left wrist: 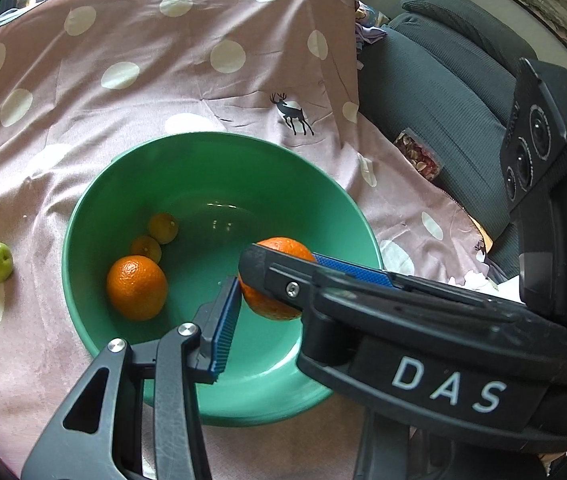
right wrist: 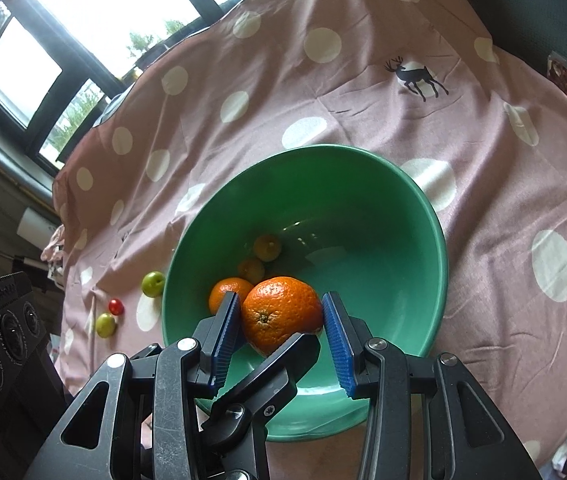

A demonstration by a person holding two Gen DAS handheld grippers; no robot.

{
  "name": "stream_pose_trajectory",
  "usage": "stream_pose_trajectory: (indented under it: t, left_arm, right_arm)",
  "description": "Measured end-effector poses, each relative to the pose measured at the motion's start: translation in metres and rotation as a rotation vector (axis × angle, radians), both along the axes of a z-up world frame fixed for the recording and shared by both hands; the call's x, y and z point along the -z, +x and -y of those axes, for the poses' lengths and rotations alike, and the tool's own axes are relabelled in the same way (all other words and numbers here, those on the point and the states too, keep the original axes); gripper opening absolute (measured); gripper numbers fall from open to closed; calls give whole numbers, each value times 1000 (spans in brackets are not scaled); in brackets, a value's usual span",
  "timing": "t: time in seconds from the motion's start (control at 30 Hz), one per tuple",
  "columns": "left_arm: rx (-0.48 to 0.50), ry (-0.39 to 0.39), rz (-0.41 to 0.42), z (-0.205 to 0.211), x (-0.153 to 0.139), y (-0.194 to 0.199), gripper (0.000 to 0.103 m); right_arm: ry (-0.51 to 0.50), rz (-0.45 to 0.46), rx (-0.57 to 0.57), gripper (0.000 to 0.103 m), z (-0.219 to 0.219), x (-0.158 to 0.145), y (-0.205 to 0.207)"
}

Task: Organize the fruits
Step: 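Lower the orange into the green bowl and open the right gripper, then move the right tool back toward the green lime on the cloth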

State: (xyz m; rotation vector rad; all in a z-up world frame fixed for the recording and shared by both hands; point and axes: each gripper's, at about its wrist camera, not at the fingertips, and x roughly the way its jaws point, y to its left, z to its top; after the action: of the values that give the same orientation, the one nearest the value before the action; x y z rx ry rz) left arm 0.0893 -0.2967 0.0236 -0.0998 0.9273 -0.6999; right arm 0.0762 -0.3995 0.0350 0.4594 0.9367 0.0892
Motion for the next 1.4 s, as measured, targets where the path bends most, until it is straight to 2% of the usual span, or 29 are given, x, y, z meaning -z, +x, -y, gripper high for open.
stream_pose_trajectory:
  t: [0.4, 0.93, 1.0, 1.13, 1.2, 1.3, 1.4]
  left_arm:
    - [5, 3, -41, 2, 9, 6, 41]
    - [3, 6, -56, 4, 13, 7, 42]
    - [2, 6, -55, 3, 13, 6, 43]
    - [-5, 1, -43, -1, 7, 4, 51]
    - [-16, -9, -43, -6, 3, 3, 61]
    - [-41, -55, -29, -21, -8, 0, 74]
    - [-104, -87, 2, -42, -22, -5, 80]
  right_arm:
    - [-10, -39, 2, 45, 1, 9, 6]
    - [-40, -53, 17, 45, 0, 10, 8]
    - [-67, -57, 34, 45, -1, 9, 7]
    - [-61, -53, 53, 45, 4, 8, 5]
    - [-49, -38, 69, 48, 7, 6, 2]
    - [-51, 11, 106, 54, 13, -5, -6]
    - [-31, 64, 123, 59, 19, -16, -14]
